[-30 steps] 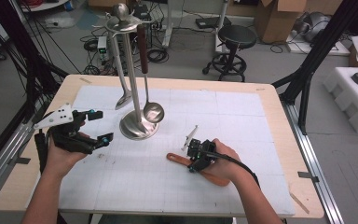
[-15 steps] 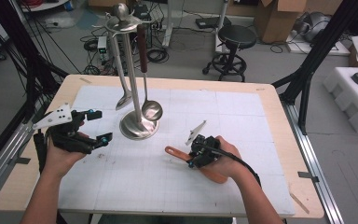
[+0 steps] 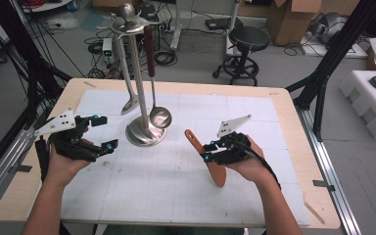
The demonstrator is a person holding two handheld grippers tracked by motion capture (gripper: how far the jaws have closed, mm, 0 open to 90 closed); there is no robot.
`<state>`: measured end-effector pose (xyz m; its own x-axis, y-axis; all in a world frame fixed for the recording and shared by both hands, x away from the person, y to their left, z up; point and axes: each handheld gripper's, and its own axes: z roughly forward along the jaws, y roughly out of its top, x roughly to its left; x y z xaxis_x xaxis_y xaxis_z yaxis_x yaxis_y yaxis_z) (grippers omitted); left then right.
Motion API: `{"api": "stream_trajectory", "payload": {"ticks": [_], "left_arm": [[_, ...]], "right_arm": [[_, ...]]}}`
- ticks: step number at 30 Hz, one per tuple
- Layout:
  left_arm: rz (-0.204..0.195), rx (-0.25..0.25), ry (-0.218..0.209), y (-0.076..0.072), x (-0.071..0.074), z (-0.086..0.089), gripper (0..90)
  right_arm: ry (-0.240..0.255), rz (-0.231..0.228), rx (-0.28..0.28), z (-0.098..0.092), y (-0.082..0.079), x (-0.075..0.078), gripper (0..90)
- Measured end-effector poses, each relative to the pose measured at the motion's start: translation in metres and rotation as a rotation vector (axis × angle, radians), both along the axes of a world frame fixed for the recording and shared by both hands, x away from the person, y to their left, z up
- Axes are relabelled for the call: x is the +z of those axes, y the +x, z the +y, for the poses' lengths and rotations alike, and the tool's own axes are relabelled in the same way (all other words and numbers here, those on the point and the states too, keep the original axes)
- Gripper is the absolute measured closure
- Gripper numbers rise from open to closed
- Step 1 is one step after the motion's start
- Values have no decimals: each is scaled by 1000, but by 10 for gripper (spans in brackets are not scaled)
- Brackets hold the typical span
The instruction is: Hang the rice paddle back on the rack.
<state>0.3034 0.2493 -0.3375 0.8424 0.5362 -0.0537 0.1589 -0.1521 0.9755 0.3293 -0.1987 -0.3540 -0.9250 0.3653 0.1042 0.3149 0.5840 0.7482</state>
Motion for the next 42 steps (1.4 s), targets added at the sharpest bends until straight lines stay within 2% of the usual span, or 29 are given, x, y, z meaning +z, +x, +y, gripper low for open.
{"api": "stream_trajectory", "payload": {"ticks": [13, 19, 21, 22, 26, 27, 28, 30, 38, 42], "left_arm": [[0, 0, 7, 0, 0, 0, 89], [1, 1, 5, 1, 0, -1, 89], [0, 2, 6, 1, 0, -1, 89], [0, 1, 9, 1, 0, 0, 89], [-1, 1, 4, 1, 0, -1, 89], [-1, 1, 4, 0, 0, -1, 89], [-1, 0, 4, 0, 0, -1, 89], [-2, -1, 5, 0, 0, 0, 89], [-2, -1, -2, 0, 0, 0, 89], [-1, -1, -4, 0, 0, 1, 89]], "right_arm": [[155, -59, -10, -17, -1, 16, 655], [171, -68, -17, -18, 0, 22, 655], [180, -90, -15, -18, 1, 25, 655], [176, -78, -20, -18, 0, 27, 655], [170, -86, -21, -17, 3, 34, 655], [165, -103, -21, -17, 5, 37, 655], [159, -87, -27, -16, 5, 40, 655], [151, -94, -26, -15, 9, 45, 655], [115, -89, -30, -9, 31, 72, 655], [95, -96, -4, -1, 41, 89, 655]]}}
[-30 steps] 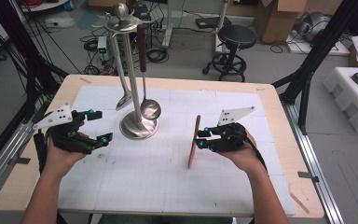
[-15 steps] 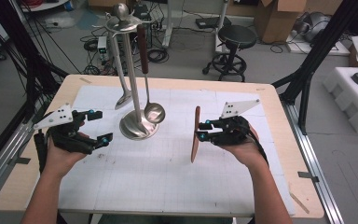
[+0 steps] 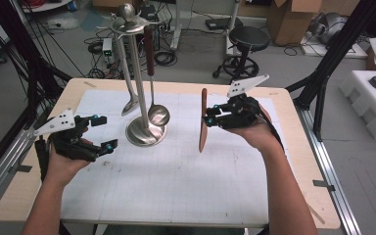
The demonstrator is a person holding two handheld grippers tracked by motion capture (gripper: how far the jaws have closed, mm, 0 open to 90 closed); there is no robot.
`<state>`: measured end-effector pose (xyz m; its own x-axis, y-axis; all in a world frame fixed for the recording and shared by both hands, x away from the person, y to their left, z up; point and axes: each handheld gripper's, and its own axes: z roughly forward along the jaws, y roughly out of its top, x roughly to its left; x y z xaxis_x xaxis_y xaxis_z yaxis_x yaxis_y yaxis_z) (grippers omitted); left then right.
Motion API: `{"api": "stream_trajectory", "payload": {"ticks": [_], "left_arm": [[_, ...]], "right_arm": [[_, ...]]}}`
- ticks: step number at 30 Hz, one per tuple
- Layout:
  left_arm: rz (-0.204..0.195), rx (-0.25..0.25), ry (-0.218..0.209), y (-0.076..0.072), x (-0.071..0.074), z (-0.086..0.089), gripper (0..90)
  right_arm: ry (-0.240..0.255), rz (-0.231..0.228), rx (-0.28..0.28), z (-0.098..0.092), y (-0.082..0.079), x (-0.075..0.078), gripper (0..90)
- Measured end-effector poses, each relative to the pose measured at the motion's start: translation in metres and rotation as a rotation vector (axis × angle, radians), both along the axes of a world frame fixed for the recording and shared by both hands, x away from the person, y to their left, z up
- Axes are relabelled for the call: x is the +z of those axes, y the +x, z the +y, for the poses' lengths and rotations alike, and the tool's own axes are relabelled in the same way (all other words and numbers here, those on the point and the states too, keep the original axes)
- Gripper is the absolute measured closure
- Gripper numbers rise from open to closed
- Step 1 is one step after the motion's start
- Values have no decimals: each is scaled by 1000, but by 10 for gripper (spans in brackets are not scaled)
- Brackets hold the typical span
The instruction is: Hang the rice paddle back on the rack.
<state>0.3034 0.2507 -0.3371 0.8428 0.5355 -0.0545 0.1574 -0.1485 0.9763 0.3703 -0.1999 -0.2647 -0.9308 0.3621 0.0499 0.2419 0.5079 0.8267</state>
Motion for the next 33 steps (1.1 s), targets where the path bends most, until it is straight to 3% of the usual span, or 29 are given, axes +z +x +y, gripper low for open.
{"api": "stream_trajectory", "payload": {"ticks": [9, 26, 33], "left_arm": [[-1, 1, -4, -1, 1, 2, 89], [-4, 8, -13, -1, 2, 7, 89], [-7, 11, -16, -3, 3, 8, 89]], "right_arm": [[-43, -4, 44, 18, 22, 35, 655], [-38, -37, 49, 46, 69, 90, 655], [-49, -38, 52, 60, 89, 104, 655]]}}
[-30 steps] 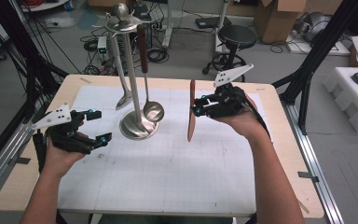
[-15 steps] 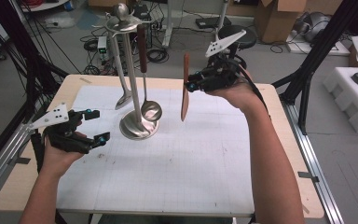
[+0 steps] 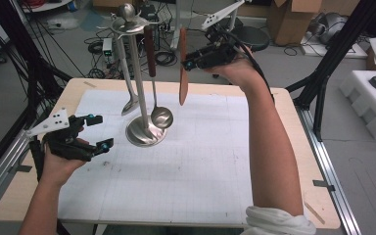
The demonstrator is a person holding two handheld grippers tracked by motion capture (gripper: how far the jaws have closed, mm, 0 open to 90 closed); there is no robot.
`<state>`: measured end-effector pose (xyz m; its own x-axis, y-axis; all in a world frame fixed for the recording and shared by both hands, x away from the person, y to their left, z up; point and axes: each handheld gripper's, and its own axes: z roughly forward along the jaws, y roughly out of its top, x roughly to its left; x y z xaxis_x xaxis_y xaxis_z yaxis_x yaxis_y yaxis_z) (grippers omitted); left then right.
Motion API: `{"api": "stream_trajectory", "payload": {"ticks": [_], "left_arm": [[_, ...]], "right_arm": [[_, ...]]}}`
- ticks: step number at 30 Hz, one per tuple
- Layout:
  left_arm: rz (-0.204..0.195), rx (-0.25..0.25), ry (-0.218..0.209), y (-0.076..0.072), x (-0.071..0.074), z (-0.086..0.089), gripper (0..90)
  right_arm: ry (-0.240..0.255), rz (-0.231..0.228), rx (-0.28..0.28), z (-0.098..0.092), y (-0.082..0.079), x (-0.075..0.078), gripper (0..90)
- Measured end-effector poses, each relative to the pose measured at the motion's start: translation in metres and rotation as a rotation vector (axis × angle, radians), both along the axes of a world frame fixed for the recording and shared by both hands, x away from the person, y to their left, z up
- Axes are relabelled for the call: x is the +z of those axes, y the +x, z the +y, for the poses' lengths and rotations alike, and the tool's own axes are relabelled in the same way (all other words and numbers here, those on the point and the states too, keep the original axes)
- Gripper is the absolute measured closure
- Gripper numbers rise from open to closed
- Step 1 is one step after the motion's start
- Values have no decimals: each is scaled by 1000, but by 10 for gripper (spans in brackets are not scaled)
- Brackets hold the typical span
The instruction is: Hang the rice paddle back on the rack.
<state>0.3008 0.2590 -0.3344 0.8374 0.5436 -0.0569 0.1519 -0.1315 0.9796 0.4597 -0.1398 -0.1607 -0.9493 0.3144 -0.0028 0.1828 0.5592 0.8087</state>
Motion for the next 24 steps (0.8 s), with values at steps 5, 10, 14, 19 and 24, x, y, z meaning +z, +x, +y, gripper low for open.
{"api": "stream_trajectory", "payload": {"ticks": [5, 10, 14, 19, 24], "left_arm": [[2, -3, 9, 0, -1, -1, 89], [3, -4, 13, 0, -1, -2, 89], [3, -5, 13, 0, -1, -2, 89], [3, -3, 13, 0, -1, -2, 89], [6, -4, 19, 1, -2, -2, 89]], "right_arm": [[-1, 7, 4, 11, 13, 5, 655], [-13, 18, 4, 20, 23, 9, 655], [-5, 24, 9, 25, 29, 9, 655], [17, 22, 15, 31, 33, 8, 655], [-7, 16, 22, 39, 34, 12, 655]]}}
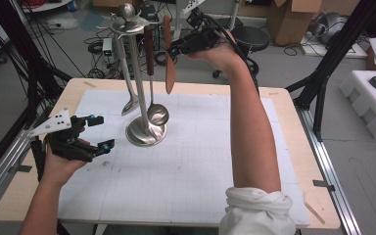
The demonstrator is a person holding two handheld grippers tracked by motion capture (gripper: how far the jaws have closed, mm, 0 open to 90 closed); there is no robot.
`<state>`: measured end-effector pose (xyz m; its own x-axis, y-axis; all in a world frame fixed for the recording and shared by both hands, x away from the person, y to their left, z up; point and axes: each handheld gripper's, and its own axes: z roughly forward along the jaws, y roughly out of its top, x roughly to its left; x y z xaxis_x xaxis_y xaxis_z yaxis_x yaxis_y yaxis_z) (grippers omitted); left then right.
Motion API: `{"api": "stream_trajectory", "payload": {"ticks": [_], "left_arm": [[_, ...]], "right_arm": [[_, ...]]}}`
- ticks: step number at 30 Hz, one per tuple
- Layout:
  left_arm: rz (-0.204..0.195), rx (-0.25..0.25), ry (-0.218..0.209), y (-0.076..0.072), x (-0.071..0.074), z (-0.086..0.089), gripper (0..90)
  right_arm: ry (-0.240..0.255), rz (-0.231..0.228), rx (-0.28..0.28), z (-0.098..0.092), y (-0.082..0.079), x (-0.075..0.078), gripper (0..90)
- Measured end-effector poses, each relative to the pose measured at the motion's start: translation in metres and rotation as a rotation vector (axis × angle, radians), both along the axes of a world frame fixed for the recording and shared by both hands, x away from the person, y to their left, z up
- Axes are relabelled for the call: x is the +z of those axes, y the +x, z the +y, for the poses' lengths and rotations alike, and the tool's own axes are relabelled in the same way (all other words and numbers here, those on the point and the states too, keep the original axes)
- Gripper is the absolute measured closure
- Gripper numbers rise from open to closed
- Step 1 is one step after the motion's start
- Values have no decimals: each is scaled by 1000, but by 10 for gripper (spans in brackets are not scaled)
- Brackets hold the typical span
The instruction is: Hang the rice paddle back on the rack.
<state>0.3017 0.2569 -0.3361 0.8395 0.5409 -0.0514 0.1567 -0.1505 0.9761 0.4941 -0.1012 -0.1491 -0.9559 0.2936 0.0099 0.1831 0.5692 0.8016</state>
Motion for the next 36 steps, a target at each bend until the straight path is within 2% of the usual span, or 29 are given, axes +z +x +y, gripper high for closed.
{"api": "stream_trajectory", "payload": {"ticks": [4, 13, 20, 22, 36], "left_arm": [[1, 2, 1, 0, 0, 0, 89], [2, 4, 4, 0, -1, 1, 88], [2, 3, 8, 0, -1, 1, 88], [2, 3, 8, 0, -1, 1, 88], [3, 5, 5, 0, -1, 1, 88]], "right_arm": [[-6, -1, 0, 5, 2, 4, 655], [-22, 12, 1, 10, 5, 1, 655], [-29, 4, 4, 13, 7, 0, 655], [-24, 15, 8, 14, 7, 0, 655], [-31, 16, 18, 22, 10, -3, 655]]}}
